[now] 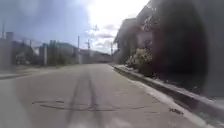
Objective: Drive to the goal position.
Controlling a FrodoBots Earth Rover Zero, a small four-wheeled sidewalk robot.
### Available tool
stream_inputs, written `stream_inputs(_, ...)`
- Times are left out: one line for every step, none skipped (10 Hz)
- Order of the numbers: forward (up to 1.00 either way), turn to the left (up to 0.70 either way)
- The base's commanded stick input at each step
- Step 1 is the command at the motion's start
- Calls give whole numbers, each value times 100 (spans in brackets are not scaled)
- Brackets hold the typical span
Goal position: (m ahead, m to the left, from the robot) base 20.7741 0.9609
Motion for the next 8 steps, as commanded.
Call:
stream_inputs(100,0)
stream_inputs(100,0)
stream_inputs(100,0)
stream_inputs(100,0)
stream_inputs(100,0)
stream_inputs(100,0)
stream_inputs(100,0)
stream_inputs(100,0)
